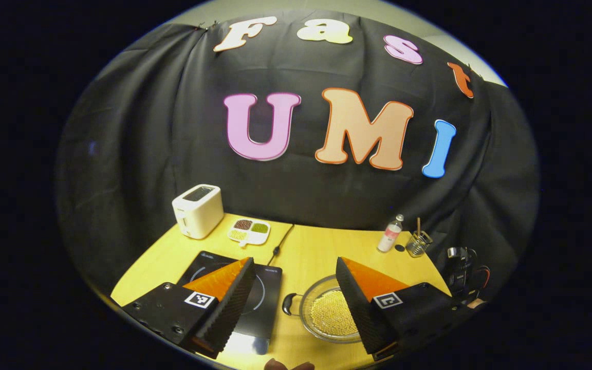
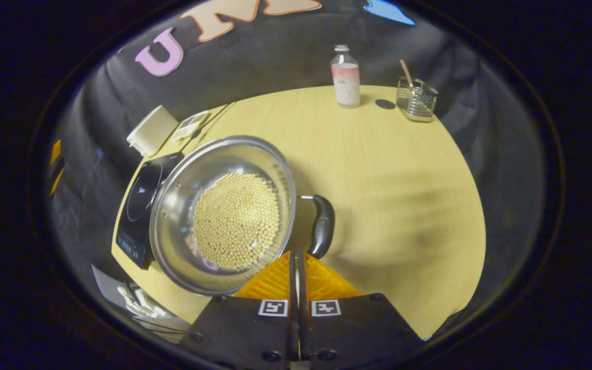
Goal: First push the handle of the pot to place it horizontally, then grasp the pot with both hands and set it on the induction cooktop.
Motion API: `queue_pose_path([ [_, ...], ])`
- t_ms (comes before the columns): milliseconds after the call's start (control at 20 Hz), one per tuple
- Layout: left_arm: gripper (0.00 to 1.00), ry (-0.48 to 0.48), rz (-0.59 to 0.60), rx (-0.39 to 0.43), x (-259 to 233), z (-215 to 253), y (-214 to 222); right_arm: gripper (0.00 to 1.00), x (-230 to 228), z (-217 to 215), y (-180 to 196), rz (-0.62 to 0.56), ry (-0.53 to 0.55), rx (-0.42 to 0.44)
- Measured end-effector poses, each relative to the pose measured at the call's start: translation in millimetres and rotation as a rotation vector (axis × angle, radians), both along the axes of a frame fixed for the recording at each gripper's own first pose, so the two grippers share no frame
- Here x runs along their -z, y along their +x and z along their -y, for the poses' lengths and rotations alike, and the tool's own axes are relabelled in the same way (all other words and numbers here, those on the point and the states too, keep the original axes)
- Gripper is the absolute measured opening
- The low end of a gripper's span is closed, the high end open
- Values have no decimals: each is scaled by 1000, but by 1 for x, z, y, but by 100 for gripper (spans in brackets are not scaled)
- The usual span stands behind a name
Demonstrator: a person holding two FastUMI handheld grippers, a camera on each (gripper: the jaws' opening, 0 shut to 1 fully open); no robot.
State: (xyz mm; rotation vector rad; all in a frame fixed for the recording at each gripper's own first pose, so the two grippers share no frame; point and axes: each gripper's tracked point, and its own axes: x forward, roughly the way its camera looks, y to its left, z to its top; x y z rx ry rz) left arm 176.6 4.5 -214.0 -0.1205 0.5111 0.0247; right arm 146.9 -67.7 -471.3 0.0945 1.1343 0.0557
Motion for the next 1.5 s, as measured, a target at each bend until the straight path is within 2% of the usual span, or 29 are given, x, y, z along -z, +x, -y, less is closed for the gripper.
queue_pose_path([
  [200, 96, -80, -90, 59, 34, 10, 9, 0, -9, 10, 19, 48, 4, 102],
  [250, 96, -92, -121, 65, 43, 11, 10, 8, -10, 14, 23, 49, -10, 121],
  [350, 96, -113, -167, 84, 61, 14, 9, 12, -10, 14, 27, 52, -17, 143],
  [400, 96, -115, -188, 98, 69, 16, 10, 18, -8, 11, 26, 43, -10, 143],
  [550, 96, -116, -261, 143, 93, 19, 7, 67, -1, 8, 32, 30, -16, 142],
  [600, 95, -106, -280, 156, 100, 19, 7, 70, 1, 7, 31, 25, -23, 144],
  [750, 94, -67, -345, 181, 128, 17, 8, 75, 10, 7, 34, 4, -40, 146],
  [950, 95, -40, -456, 185, 170, 10, 4, 75, 21, 6, 35, -24, -59, 144],
  [1000, 95, -26, -481, 189, 178, 8, 3, 80, 23, 6, 35, -29, -62, 142],
  [1050, 95, -16, -495, 194, 186, 7, 3, 75, 25, 6, 36, -33, -65, 142],
  [1100, 95, -10, -515, 197, 194, 5, 3, 80, 27, 6, 36, -36, -66, 143],
  [1150, 95, -10, -530, 199, 201, 5, 2, 80, 29, 6, 38, -39, -66, 145],
  [1200, 95, -10, -544, 200, 208, 5, 3, 75, 31, 5, 38, -45, -65, 146],
  [1250, 95, -9, -559, 200, 215, 5, 4, 75, 34, 6, 39, -51, -67, 146],
  [1300, 95, -9, -576, 202, 222, 4, 5, 80, 36, 5, 38, -57, -70, 145],
  [1350, 95, -10, -593, 207, 229, 4, 6, 75, 38, 5, 39, -64, -73, 144],
  [1450, 94, -8, -626, 217, 243, 4, 6, 75, 42, 5, 38, -75, -78, 140],
  [1500, 99, -6, -642, 220, 249, 3, 5, 75, 45, 6, 39, -78, -82, 139],
])
